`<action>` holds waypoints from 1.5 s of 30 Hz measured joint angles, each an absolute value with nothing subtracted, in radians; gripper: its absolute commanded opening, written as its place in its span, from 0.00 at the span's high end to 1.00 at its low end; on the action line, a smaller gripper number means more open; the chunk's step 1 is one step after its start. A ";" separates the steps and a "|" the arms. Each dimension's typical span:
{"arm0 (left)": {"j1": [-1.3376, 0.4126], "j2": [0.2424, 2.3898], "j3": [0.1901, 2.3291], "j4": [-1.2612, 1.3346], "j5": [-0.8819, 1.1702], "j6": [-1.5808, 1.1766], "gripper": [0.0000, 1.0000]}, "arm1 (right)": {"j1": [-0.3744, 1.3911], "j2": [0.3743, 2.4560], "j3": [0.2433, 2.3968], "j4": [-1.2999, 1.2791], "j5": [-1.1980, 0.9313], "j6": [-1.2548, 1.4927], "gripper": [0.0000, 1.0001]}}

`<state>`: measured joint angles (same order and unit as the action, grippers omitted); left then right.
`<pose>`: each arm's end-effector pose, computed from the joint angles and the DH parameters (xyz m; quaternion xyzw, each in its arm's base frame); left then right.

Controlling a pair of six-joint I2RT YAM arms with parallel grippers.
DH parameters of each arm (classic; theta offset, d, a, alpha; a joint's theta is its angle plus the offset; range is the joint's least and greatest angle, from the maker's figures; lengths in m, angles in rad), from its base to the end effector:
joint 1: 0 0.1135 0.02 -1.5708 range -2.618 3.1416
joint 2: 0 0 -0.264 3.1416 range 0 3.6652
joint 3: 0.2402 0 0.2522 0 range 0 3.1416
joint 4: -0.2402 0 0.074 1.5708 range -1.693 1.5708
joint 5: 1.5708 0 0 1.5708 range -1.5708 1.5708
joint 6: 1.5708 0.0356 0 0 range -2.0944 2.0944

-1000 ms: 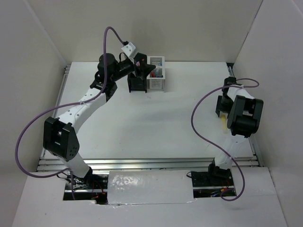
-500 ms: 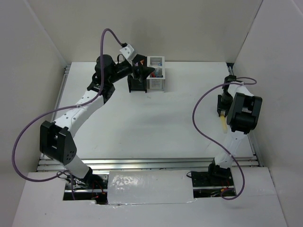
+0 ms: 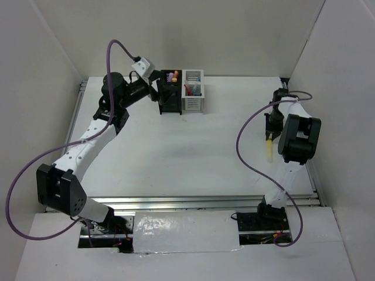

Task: Sort the stationery into containers
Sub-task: Pick up the pen from the center of the board, then place the pen in the storage box.

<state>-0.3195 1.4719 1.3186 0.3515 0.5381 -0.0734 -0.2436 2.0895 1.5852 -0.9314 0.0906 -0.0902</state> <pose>0.3244 -0.1265 0.4187 0.2791 0.5810 -0.3108 0.6985 0.3962 -0.1018 0.1685 0.0794 0.9935 -0.0558 0.0590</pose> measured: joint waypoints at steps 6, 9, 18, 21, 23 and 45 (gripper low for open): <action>-0.267 1.382 1.236 0.336 0.537 -0.105 0.05 | -0.110 2.003 1.702 -0.942 0.004 -0.072 1.00; -0.240 1.330 1.194 0.324 0.536 -0.113 0.05 | -0.012 1.912 1.776 -0.905 -0.030 -0.056 1.00; -0.125 1.204 1.086 0.298 0.510 -0.199 0.01 | 0.236 1.764 1.898 -0.700 -0.082 0.032 1.00; -0.071 1.177 1.048 0.293 0.505 -0.238 0.01 | 0.290 1.776 1.940 -0.586 -0.066 0.081 1.00; -0.038 1.164 1.019 0.298 0.505 -0.252 0.01 | 0.323 1.798 1.979 -0.495 -0.044 0.109 1.00; 0.160 1.180 0.880 0.450 0.583 -0.394 0.01 | 0.476 2.407 2.317 0.239 0.127 0.215 1.00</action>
<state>0.1604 1.1797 0.8799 0.4500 0.5831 -0.3939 0.4759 2.4065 2.3169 0.2386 0.1272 0.2153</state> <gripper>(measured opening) 0.993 0.303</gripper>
